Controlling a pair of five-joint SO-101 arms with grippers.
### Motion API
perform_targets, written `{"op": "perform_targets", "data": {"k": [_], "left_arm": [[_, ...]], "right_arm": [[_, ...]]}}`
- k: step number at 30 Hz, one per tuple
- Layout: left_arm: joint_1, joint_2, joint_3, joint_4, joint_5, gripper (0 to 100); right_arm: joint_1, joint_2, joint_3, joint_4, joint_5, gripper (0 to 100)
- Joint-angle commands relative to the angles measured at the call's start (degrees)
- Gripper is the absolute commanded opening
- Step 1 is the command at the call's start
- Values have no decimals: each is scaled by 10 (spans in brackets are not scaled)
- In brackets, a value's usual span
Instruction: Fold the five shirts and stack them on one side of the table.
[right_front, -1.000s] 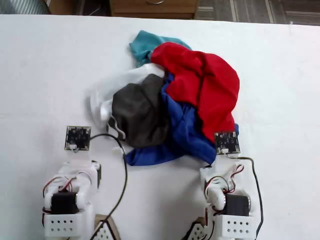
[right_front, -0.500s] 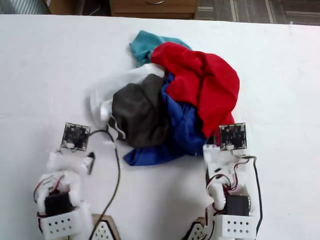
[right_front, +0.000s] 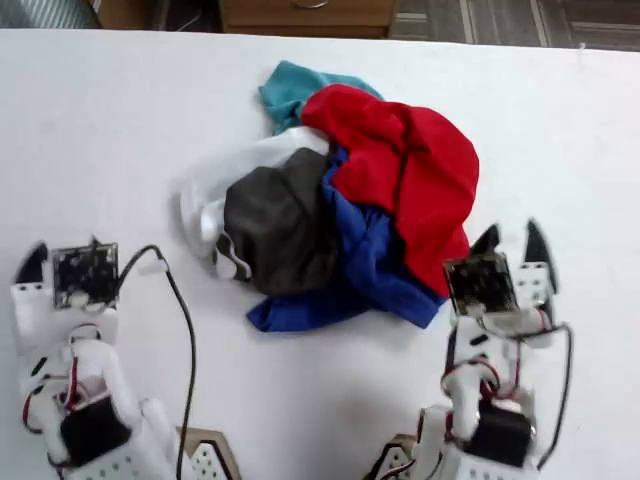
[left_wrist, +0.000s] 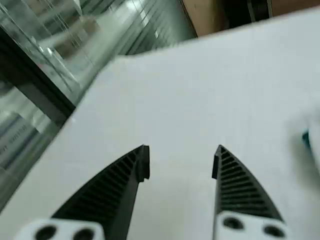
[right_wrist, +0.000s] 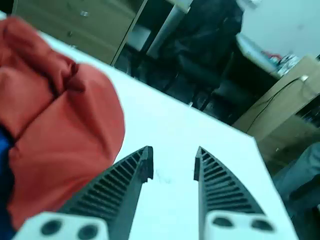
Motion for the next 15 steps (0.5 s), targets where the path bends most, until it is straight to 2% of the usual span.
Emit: {"op": "perform_targets", "data": {"k": [1, 5, 9, 13, 15], "left_arm": [[52, 74, -193, 21, 25, 233], [86, 287, -434, 91, 84, 233], [161, 556, -673, 254, 104, 234], [257, 809, -859, 429, 102, 236], [298, 923, -934, 485, 104, 271]], "right_arm": [[8, 18, -186, 36, 5, 144], [8, 106, -358, 99, 5, 145], [12, 255, -519, 195, 5, 157], [13, 389, -648, 313, -18, 269], [13, 441, -694, 356, -44, 309]]}}
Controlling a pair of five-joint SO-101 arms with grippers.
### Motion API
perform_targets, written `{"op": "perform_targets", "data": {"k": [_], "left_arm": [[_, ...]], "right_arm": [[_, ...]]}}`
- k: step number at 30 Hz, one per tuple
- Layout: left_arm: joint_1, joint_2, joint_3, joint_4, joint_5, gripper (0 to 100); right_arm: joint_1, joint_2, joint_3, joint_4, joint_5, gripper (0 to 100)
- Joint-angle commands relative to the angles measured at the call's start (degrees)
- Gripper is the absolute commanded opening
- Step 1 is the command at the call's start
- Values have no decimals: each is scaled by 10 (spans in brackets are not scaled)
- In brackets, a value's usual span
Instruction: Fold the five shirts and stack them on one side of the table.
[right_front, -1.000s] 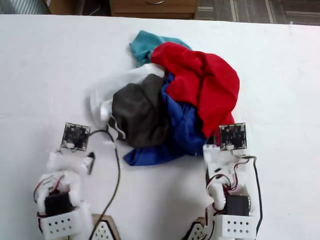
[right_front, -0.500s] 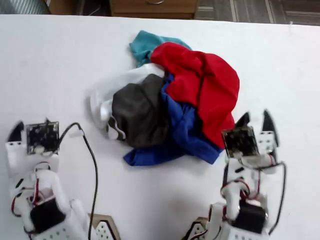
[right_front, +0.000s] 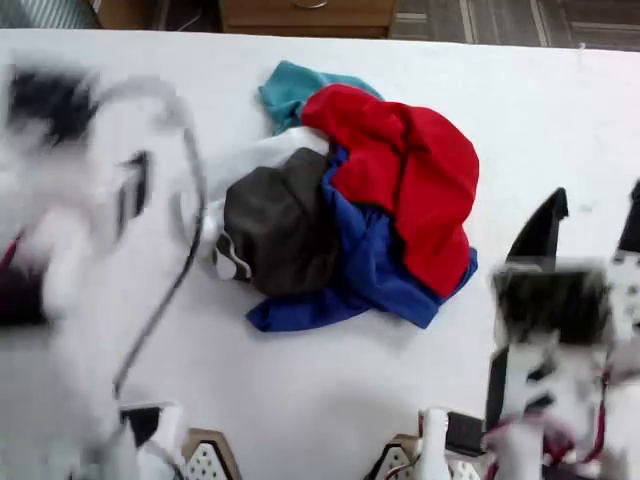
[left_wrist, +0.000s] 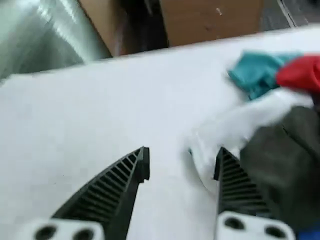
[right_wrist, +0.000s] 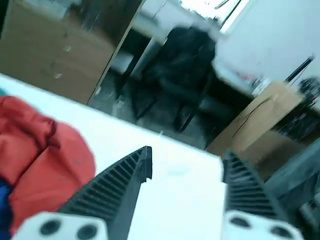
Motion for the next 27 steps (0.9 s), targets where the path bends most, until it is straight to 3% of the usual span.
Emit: {"op": "perform_targets", "data": {"k": [1, 6, 9, 15, 23, 25, 27], "left_arm": [[82, 244, -167, 112, 14, 303], [142, 455, -298, 138, 162, 500], [181, 535, -372, 136, 209, 543], [253, 676, -482, 133, 207, 543], [241, 888, -571, 141, 128, 536], [235, 909, -596, 150, 99, 485], [225, 913, -608, 151, 93, 365]], "right_arm": [[8, 109, -99, 80, -33, 313], [9, 172, -132, 145, -33, 313], [21, 178, -130, 166, -32, 313], [60, 176, -130, 174, -31, 313], [89, 176, -130, 210, 17, 313], [89, 176, -130, 210, 20, 313], [89, 176, -130, 210, 19, 313]]}}
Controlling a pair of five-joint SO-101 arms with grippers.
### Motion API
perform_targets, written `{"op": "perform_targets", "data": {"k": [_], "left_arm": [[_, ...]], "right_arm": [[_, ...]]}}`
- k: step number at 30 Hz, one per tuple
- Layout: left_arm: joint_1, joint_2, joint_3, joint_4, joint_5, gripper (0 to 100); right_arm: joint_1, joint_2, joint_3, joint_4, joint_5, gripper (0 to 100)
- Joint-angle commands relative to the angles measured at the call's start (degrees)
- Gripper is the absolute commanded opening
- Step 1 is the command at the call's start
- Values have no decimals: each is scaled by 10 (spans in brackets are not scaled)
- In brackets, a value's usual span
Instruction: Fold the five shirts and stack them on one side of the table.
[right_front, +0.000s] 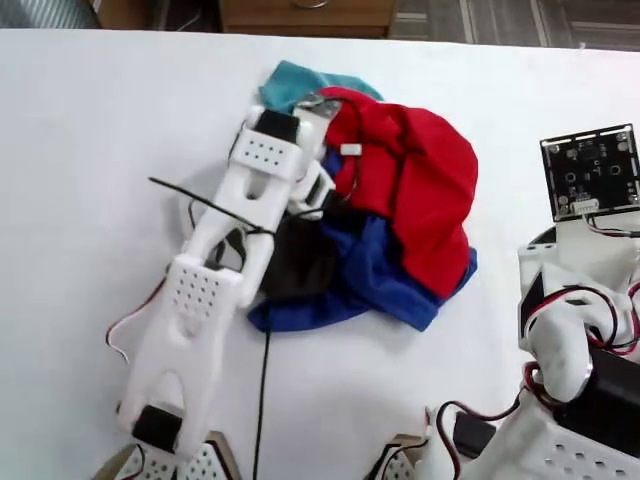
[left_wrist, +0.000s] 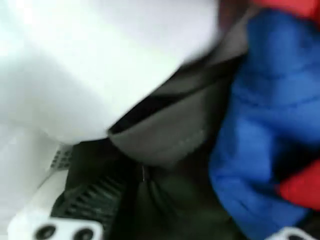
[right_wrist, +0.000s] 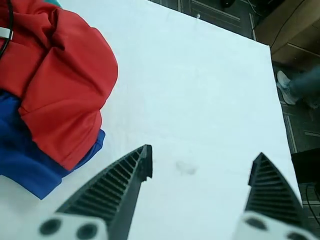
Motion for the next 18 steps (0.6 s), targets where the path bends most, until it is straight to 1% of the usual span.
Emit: {"op": "perform_targets", "data": {"k": [1, 3, 4, 5, 6, 7, 8, 13, 18], "left_arm": [[-27, 12, -22, 10, -18, 269], [-47, 12, -23, 9, -18, 33], [-61, 12, -28, 10, -18, 8], [-77, 12, -29, 11, -15, 59], [-98, 11, -34, 11, -7, 59], [-123, 9, -41, 11, 3, 25], [-149, 1, -47, 11, 10, 20], [-309, -85, -64, 11, 12, 24], [-483, -206, -66, 9, -45, 24]], "right_arm": [[6, 7, -19, 2, 4, 313], [3, 7, -18, 2, 3, 313], [2, 7, -18, 2, 3, 313], [2, 7, -18, 2, 3, 313], [2, 7, -18, 1, 3, 313], [2, 9, -18, 1, 3, 313], [2, 10, -18, 0, 3, 313], [1, 13, -13, -3, 3, 313], [1, 10, 55, -49, 3, 313]]}}
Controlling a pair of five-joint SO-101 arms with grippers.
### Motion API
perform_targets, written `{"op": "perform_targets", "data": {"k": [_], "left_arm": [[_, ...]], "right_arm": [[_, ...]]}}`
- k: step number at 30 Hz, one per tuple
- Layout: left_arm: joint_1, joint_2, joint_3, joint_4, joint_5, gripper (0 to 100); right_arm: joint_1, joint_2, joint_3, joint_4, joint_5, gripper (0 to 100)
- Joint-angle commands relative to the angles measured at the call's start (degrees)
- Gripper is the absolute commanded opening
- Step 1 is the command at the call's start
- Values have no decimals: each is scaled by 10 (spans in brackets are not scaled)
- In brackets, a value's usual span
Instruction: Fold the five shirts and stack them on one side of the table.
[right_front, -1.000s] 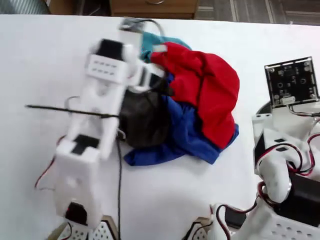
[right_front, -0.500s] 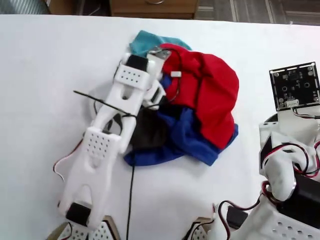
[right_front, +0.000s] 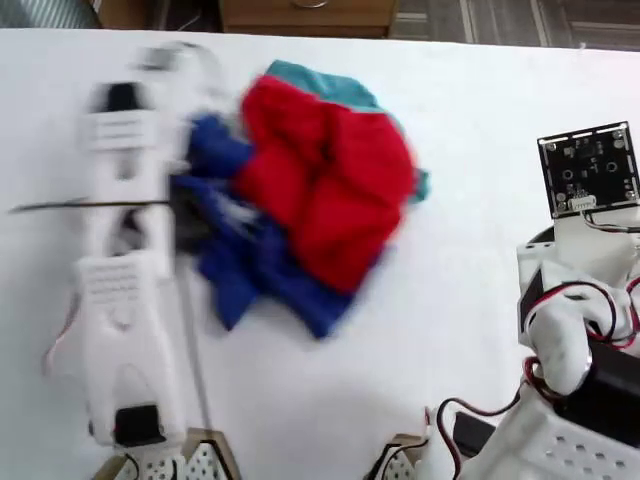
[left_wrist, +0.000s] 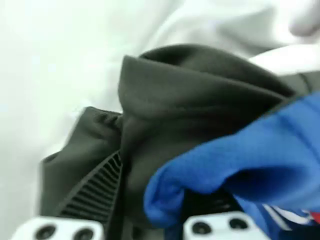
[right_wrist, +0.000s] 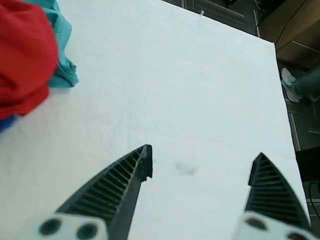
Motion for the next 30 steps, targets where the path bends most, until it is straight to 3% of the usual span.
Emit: {"op": "perform_targets", "data": {"k": [1, 5, 9, 15, 17, 22, 26, 30], "left_arm": [[-164, -130, -22, 5, -37, 24], [-278, -184, -16, 5, -92, 24], [-360, -185, -15, 5, -100, 24], [-412, -154, -4, 4, -100, 40], [-427, -145, -7, 4, -100, 111], [-449, -156, -9, 4, -87, 395], [-445, -198, -41, 1, -12, 400], [-356, -237, -58, 8, 14, 402]], "right_arm": [[1, 4, 44, -43, 3, 313], [0, 4, 98, -77, 3, 313], [-1, 4, 131, -109, 2, 313], [-91, 4, 155, -119, 2, 313], [-120, 7, 159, -119, 0, 313], [-143, 8, 159, -119, -76, 313], [-143, 8, 159, -120, -91, 313], [-143, 8, 159, -120, -91, 313]]}}
